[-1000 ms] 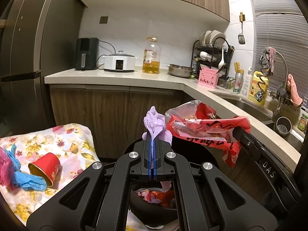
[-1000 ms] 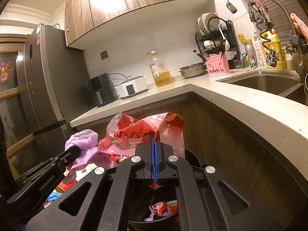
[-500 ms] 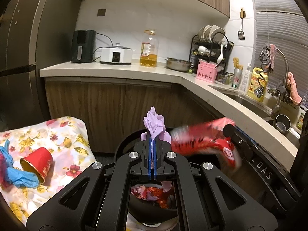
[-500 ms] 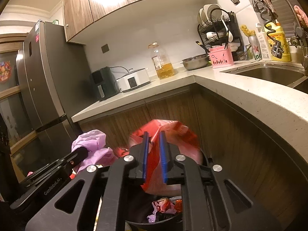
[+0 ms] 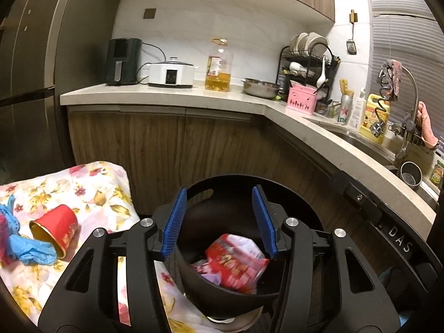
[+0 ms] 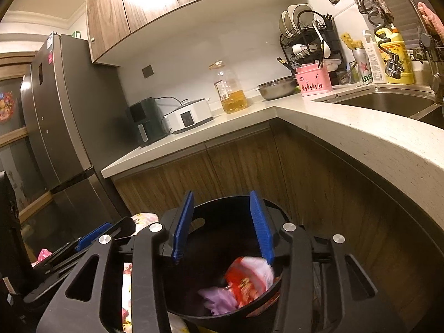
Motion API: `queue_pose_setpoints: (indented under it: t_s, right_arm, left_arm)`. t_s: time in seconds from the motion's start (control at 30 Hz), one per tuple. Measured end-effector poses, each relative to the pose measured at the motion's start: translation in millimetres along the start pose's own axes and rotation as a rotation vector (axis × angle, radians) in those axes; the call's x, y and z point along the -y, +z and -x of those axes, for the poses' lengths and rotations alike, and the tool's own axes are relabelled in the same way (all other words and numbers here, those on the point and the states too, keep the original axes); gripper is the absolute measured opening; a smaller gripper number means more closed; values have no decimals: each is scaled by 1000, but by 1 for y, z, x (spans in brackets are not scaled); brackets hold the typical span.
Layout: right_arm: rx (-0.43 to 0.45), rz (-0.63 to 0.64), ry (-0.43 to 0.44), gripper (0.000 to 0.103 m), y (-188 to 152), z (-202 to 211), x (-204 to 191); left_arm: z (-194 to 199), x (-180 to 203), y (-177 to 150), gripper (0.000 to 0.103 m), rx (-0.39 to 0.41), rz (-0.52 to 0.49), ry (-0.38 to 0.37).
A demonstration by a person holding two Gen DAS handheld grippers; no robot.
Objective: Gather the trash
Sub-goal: 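Open both tools to drop the glove and red-white bag into the bin, then move both tools back over the pink bag and red paper cup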
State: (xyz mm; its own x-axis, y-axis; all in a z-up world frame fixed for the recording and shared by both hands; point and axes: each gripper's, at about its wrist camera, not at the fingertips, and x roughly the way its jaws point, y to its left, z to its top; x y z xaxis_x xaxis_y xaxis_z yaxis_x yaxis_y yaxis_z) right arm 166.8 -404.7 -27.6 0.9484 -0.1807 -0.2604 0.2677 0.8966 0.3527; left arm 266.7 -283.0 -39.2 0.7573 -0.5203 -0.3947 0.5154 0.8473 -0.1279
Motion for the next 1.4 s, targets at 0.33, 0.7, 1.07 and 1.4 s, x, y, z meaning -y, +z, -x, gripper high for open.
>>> queue_pose_setpoints:
  t_s: [0.33, 0.7, 1.07, 1.4]
  right_arm:
    - [2, 23, 0, 64, -4, 9, -8]
    - [20, 53, 21, 83, -9, 28, -25]
    - [18, 93, 38, 87, -20, 41, -49]
    - [1, 140, 83, 87, -37, 40, -85]
  left_arm:
    - [24, -12, -3, 74, 22, 13, 88]
    - [62, -25, -7, 79, 56, 31, 174]
    - [97, -49, -20, 80, 76, 52, 264]
    - [125, -106, -38, 80, 93, 115, 412]
